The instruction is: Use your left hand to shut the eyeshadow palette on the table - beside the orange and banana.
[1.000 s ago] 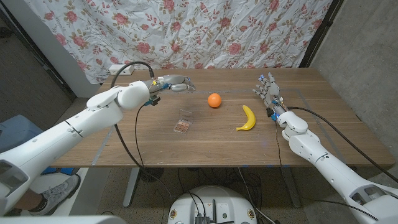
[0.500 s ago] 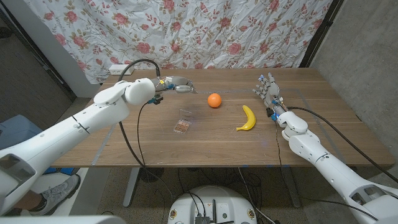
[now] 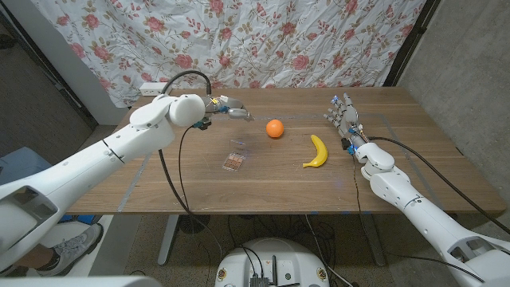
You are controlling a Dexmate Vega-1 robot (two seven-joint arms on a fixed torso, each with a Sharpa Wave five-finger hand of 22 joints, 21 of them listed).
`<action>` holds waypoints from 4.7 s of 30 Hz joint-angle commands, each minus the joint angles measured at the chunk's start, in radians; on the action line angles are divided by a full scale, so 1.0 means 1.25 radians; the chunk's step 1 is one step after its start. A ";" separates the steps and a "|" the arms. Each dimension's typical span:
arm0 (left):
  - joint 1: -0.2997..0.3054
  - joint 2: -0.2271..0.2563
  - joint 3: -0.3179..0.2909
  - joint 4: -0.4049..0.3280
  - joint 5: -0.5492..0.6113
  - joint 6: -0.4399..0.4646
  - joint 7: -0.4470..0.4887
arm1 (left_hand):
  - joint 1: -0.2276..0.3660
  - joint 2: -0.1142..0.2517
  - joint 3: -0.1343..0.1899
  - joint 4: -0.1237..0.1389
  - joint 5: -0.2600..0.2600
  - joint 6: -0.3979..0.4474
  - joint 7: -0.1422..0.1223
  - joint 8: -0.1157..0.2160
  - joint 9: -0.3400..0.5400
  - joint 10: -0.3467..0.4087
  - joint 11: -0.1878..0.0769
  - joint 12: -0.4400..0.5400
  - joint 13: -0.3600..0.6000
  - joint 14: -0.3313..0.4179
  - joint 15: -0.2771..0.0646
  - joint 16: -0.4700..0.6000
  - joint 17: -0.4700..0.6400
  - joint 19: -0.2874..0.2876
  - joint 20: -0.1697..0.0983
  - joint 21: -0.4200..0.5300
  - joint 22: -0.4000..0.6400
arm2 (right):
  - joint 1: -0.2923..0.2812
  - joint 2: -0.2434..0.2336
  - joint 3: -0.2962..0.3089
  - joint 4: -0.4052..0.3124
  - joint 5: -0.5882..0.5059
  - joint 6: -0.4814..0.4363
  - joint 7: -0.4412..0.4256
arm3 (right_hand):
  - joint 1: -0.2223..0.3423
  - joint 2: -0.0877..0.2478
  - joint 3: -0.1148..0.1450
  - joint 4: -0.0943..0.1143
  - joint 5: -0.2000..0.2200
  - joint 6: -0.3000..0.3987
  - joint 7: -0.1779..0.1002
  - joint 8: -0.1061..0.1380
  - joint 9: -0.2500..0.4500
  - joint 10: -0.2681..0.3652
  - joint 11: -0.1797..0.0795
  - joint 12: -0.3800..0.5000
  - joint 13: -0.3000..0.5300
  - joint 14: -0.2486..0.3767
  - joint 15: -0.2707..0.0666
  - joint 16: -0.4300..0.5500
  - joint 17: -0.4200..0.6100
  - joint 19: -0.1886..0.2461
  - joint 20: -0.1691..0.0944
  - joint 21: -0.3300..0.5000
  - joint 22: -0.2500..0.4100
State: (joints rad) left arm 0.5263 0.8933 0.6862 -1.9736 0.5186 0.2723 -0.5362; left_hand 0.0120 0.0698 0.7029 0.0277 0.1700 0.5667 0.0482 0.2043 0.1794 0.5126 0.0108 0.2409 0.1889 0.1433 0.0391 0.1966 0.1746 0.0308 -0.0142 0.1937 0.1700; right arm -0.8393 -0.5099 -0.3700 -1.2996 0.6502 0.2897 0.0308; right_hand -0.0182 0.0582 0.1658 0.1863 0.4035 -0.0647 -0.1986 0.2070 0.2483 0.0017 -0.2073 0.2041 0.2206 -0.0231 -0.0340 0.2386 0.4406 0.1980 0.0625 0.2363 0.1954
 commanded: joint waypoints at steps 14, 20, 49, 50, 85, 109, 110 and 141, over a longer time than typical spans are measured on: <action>0.009 0.004 0.013 -0.005 0.031 0.037 -0.027 | -0.010 0.062 -0.001 0.043 0.005 0.050 -0.002 0.011 0.009 0.079 -0.001 0.022 0.009 0.076 0.020 0.015 0.000 0.000 0.020 -0.001 0.001 | 0.000 0.000 0.000 0.000 0.000 0.000 0.000 | 0.000 0.085 -0.003 0.003 0.002 0.002 -0.007 0.005 0.004 0.000 -0.007 0.004 0.004 -0.005 -0.106 0.002 0.001 0.007 0.001 0.005 0.003; 0.009 0.001 0.019 0.001 0.036 0.044 -0.029 | -0.006 0.059 0.000 0.051 0.006 0.076 0.005 0.015 0.010 0.119 0.008 0.027 0.012 0.112 0.062 0.018 -0.002 0.014 0.043 0.001 0.000 | 0.000 0.000 0.000 0.000 0.000 0.000 0.000 | 0.000 0.085 -0.003 0.003 0.002 0.002 -0.007 0.005 0.004 0.000 -0.007 0.004 0.004 -0.005 -0.107 0.002 0.001 0.007 0.001 0.005 0.003; -0.003 -0.034 0.068 0.040 0.051 0.040 -0.047 | -0.002 0.052 0.008 0.056 0.005 0.171 -0.001 0.029 0.010 0.234 -0.033 0.051 0.031 0.225 0.056 0.026 -0.002 0.038 0.063 -0.002 -0.002 | 0.000 0.000 0.000 0.000 0.000 0.000 0.000 | 0.000 0.086 -0.004 0.003 0.003 0.002 -0.007 0.004 0.004 -0.001 -0.007 0.004 0.004 -0.004 -0.106 0.002 0.001 0.007 0.001 0.005 0.003; -0.001 -0.035 0.068 0.039 0.052 0.044 -0.044 | -0.002 0.052 0.008 0.056 0.005 0.171 -0.001 0.029 0.010 0.238 -0.033 0.052 0.032 0.228 0.054 0.026 -0.002 0.039 0.062 -0.002 -0.002 | 0.000 0.000 0.000 0.000 0.000 0.000 0.000 | 0.000 0.086 -0.004 0.003 0.003 0.002 -0.007 0.005 0.004 -0.001 -0.007 0.004 0.004 -0.004 -0.106 0.002 0.001 0.007 0.001 0.005 0.003; -0.001 -0.040 0.082 0.041 0.085 0.032 -0.056 | -0.007 0.049 0.012 0.067 0.004 0.243 -0.004 0.038 0.011 0.313 -0.062 0.065 0.048 0.287 -0.025 0.025 0.002 0.043 0.055 -0.004 -0.001 | 0.000 0.000 0.000 0.001 0.000 0.000 0.000 | 0.000 0.086 -0.005 0.003 0.003 0.002 -0.007 0.004 0.004 -0.001 -0.006 0.004 0.004 -0.004 -0.107 0.002 0.001 0.007 0.001 0.005 0.003; 0.007 -0.034 0.065 0.024 0.109 0.026 -0.049 | -0.008 0.049 0.009 0.078 0.003 0.278 0.006 0.045 0.016 0.361 -0.066 0.080 0.067 0.340 -0.058 0.034 0.006 0.040 0.044 -0.006 -0.002 | 0.000 0.000 0.000 0.000 0.000 0.000 0.000 | 0.000 0.086 -0.005 0.003 0.003 0.002 -0.007 0.005 0.004 0.000 -0.007 0.004 0.004 -0.004 -0.108 0.002 0.001 0.007 0.001 0.005 0.003; 0.006 -0.034 0.065 0.024 0.108 0.024 -0.051 | -0.008 0.049 0.009 0.078 0.003 0.280 0.007 0.046 0.017 0.361 -0.066 0.080 0.068 0.341 -0.058 0.035 0.006 0.041 0.043 -0.005 -0.002 | 0.000 0.000 0.000 0.000 0.000 0.000 0.000 | 0.000 0.086 -0.005 0.003 0.003 0.002 -0.007 0.005 0.004 -0.001 -0.007 0.004 0.004 -0.004 -0.107 0.002 0.001 0.007 0.001 0.005 0.003; 0.027 -0.011 0.043 0.001 0.112 0.015 -0.060 | -0.008 0.054 0.009 0.086 0.004 0.334 0.011 0.061 0.018 0.365 -0.062 0.078 0.087 0.353 -0.068 0.029 0.007 0.045 0.040 -0.005 -0.002 | 0.000 0.000 0.000 0.000 0.000 0.000 0.000 | 0.000 0.086 -0.005 0.003 0.003 0.002 -0.007 0.005 0.004 -0.001 -0.007 0.004 0.004 -0.005 -0.107 0.002 0.000 0.007 0.001 0.005 0.003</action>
State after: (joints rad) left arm 0.5455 0.8675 0.7522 -1.9594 0.6617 0.2964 -0.6153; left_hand 0.0042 0.0698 0.7094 0.1282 0.1700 0.9712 0.0582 0.2740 0.1978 0.9730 -0.0705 0.3407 0.2950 0.5825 -0.0429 0.2368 0.1791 0.0845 0.0427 0.1874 0.1677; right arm -0.8395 -0.5098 -0.3700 -1.2990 0.6500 0.2901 0.0303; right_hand -0.0182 0.0581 0.1659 0.1863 0.4035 -0.0646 -0.1985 0.2070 0.2483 0.0017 -0.2073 0.2041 0.2207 -0.0231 -0.0339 0.2386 0.4406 0.2016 0.0660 0.2362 0.1955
